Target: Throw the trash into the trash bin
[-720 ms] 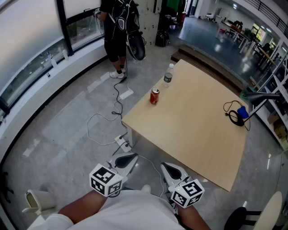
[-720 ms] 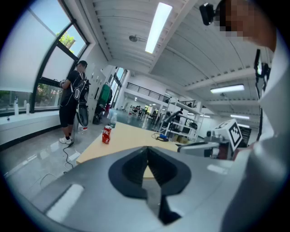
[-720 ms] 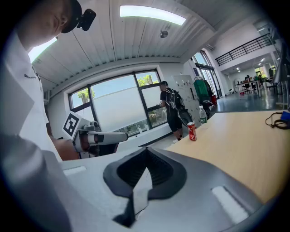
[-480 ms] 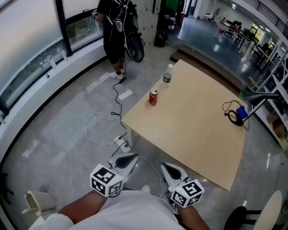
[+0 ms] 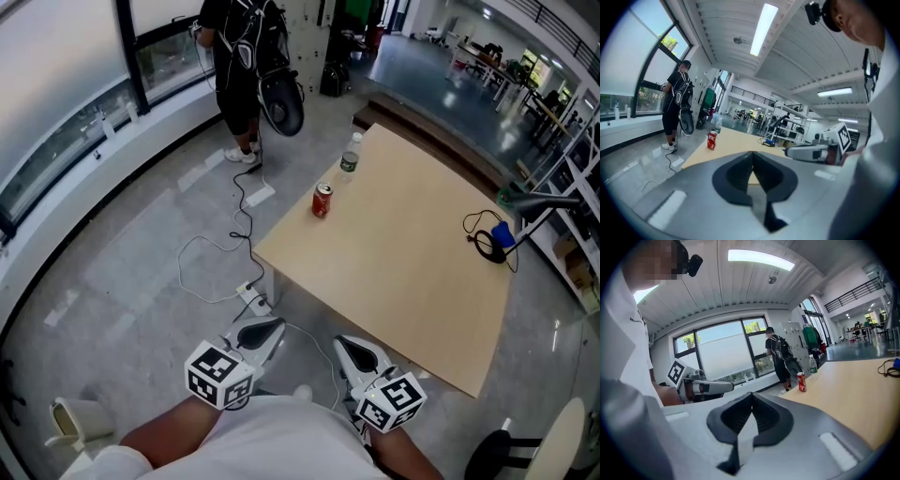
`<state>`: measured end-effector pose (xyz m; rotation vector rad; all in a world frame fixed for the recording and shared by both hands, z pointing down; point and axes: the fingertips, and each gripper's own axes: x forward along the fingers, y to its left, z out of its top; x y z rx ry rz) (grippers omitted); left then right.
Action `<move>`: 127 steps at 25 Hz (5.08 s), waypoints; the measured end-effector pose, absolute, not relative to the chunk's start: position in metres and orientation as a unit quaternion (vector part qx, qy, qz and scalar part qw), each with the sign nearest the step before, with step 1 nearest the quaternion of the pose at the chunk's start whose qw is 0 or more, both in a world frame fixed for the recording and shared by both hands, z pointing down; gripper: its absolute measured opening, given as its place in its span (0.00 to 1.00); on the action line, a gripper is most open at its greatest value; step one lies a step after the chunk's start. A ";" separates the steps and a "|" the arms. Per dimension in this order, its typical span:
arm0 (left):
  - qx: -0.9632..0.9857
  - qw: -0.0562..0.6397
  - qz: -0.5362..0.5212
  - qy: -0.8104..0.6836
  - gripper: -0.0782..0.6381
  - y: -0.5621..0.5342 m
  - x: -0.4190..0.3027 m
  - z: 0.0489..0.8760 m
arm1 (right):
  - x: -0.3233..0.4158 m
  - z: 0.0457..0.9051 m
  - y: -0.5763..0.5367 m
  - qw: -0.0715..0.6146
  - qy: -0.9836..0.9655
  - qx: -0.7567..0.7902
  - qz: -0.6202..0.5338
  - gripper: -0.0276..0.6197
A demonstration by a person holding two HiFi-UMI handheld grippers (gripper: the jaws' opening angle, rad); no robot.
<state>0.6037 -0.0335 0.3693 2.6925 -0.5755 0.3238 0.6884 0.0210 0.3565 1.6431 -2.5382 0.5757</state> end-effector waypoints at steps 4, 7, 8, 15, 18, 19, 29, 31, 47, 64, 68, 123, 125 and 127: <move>0.954 0.182 0.110 -0.209 0.12 -0.041 0.597 0.366 | 0.679 0.355 0.015 0.043 -0.831 0.524 0.179 0.05; 0.954 0.179 0.108 -0.213 0.12 -0.048 0.590 0.364 | 0.672 0.357 0.011 0.050 -0.833 0.519 0.184 0.05; 0.954 0.178 0.107 -0.214 0.12 -0.050 0.587 0.364 | 0.669 0.357 0.009 0.051 -0.833 0.519 0.185 0.05; 0.955 0.174 0.108 -0.215 0.12 -0.069 0.567 0.363 | 0.651 0.360 -0.012 0.055 -0.831 0.519 0.190 0.05; 0.956 0.172 0.105 -0.215 0.12 -0.084 0.556 0.363 | 0.643 0.362 -0.026 0.060 -0.825 0.530 0.188 0.05; 0.956 0.172 0.102 -0.214 0.12 -0.090 0.552 0.361 | 0.642 0.361 -0.032 0.062 -0.821 0.537 0.184 0.05; 0.958 0.183 0.093 -0.200 0.12 -0.133 0.505 0.358 | 0.607 0.363 -0.084 0.076 -0.794 0.574 0.185 0.05; 0.960 0.182 0.095 -0.190 0.12 -0.134 0.498 0.359 | 0.591 0.365 -0.092 0.074 -0.794 0.574 0.187 0.05; 0.954 0.198 0.100 -0.201 0.12 -0.190 0.485 0.366 | 0.595 0.387 -0.160 0.082 -0.775 0.589 0.217 0.09; 0.945 0.182 0.154 -0.224 0.12 -0.259 0.576 0.402 | 0.721 0.454 -0.248 0.134 -0.757 0.593 0.238 0.17; 0.939 0.182 0.162 -0.241 0.12 -0.279 0.593 0.409 | 0.755 0.472 -0.264 0.136 -0.745 0.602 0.251 0.19; 0.855 0.267 0.204 -0.395 0.12 -0.294 0.560 0.453 | 0.786 0.560 -0.388 0.230 -0.794 0.523 0.209 0.33; 0.856 0.264 0.203 -0.395 0.12 -0.291 0.562 0.451 | 0.778 0.549 -0.386 0.220 -0.804 0.512 0.204 0.33; 0.857 0.261 0.201 -0.396 0.12 -0.289 0.562 0.448 | 0.768 0.537 -0.383 0.206 -0.817 0.498 0.206 0.33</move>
